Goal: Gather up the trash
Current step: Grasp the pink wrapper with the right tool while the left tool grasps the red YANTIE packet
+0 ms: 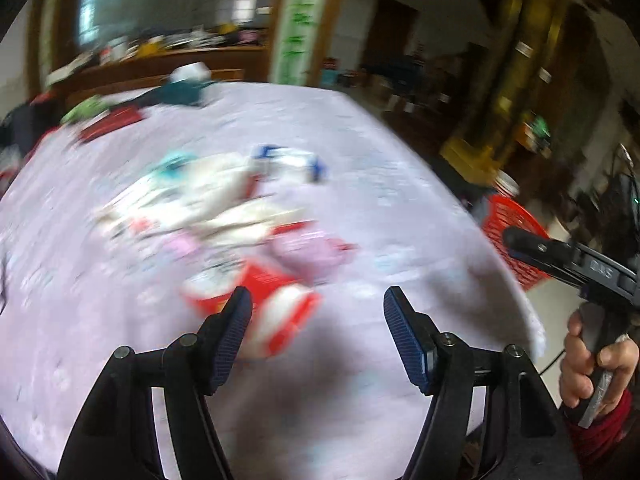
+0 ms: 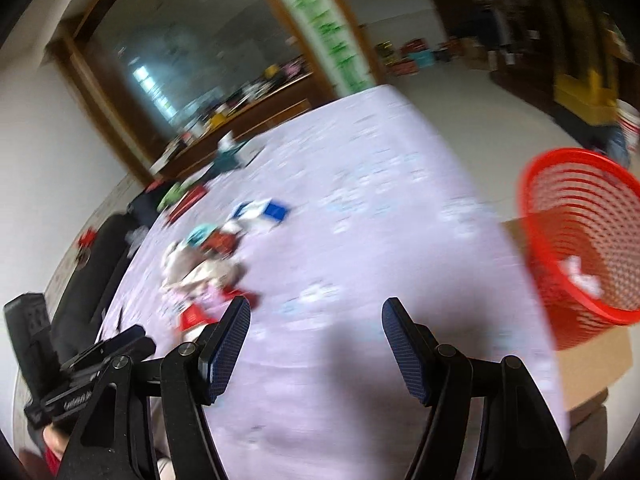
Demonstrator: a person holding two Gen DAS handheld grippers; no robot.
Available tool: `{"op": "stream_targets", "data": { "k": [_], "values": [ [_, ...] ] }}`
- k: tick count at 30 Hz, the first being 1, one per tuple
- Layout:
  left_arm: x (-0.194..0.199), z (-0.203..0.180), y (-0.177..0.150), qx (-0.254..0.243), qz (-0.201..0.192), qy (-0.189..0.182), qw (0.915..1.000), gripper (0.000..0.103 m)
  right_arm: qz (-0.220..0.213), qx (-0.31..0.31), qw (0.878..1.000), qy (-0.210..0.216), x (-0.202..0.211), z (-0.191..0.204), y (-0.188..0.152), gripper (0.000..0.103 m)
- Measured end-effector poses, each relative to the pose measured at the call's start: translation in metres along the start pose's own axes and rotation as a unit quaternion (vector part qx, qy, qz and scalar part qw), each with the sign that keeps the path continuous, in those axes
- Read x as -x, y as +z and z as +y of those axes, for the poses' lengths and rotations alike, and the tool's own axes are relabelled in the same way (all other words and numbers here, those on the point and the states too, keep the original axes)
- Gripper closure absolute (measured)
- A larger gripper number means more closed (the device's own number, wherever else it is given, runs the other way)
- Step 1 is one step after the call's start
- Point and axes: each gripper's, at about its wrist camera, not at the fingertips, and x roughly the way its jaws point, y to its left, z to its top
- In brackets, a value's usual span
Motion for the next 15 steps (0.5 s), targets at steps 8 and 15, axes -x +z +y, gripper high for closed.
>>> {"op": "stream_targets", "data": {
  "k": [8,15],
  "values": [
    [0.007,0.060,-0.016,0.053,0.006,0.012,0.9985,0.036,0.091,0.097,0.991,0.031,-0.091,0.079,0.000,0.030],
    [0.005,0.076,-0.023,0.066,0.013,-0.002,0.9977,0.036,0.125,0.151,0.980,-0.006,-0.145,0.099,0.004,0.030]
  ]
}}
